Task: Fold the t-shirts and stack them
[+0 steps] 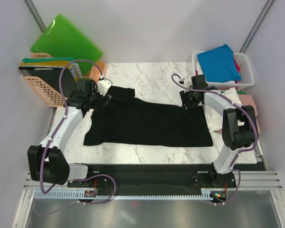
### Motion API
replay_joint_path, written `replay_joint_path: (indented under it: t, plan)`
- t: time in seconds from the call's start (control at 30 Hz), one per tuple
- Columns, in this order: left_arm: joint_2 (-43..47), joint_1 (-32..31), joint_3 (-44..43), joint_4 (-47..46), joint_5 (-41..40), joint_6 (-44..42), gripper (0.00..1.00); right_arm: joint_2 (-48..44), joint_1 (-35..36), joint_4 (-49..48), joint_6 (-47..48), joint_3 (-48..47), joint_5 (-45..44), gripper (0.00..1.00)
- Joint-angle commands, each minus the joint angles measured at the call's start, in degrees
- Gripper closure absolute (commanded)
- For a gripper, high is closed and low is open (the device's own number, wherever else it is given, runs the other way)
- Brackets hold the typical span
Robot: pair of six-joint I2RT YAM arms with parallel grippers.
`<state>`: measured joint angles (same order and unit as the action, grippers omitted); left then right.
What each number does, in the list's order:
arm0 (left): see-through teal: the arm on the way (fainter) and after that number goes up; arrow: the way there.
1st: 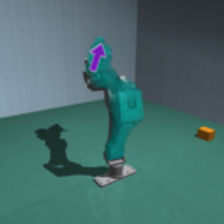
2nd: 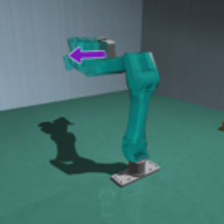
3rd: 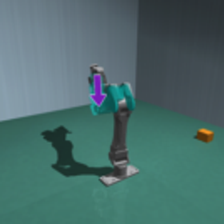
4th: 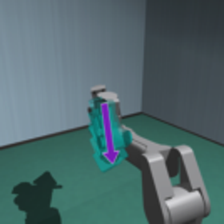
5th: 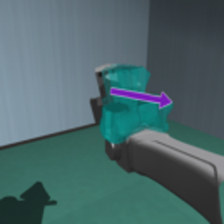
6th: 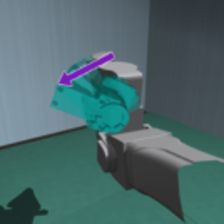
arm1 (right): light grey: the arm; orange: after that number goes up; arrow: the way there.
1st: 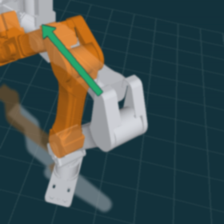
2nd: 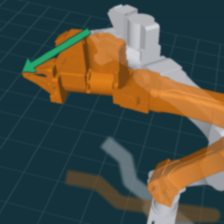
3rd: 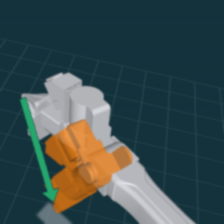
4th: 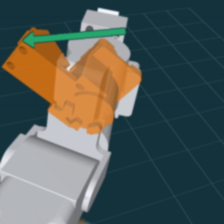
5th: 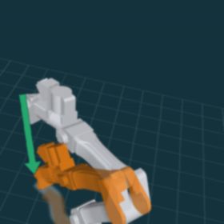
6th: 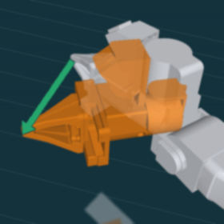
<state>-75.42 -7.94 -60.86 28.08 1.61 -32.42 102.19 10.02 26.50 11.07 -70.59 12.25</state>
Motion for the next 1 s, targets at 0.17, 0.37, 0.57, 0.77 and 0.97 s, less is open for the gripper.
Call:
replay_joint_path:
  t: [0.17,0.37,0.57,0.77,0.97]
  plan:
    - [0.45,0.12,0.04,-2.32,0.06,-0.36,0.17,-0.33,0.17,-2.42,-0.87,2.73,1.63,0.60]
    - [0.53,0.12,-0.05,-2.32,0.06,-0.36,0.17,1.43,0.17,-4.09,-1.14,3.26,1.72,0.78]
    - [0.36,0.12,-0.22,-2.32,-0.11,-0.45,0.17,0.65,0.17,-4.27,-1.49,3.70,1.64,1.00]
    - [0.27,0.12,0.21,-2.32,0.15,-0.45,0.17,-7.61,0.09,-1.02,-0.44,4.75,0.32,1.00]
    - [-0.78,0.12,-0.40,-2.85,0.85,-0.36,0.17,-17.28,0.09,5.92,0.62,5.63,1.63,1.00]
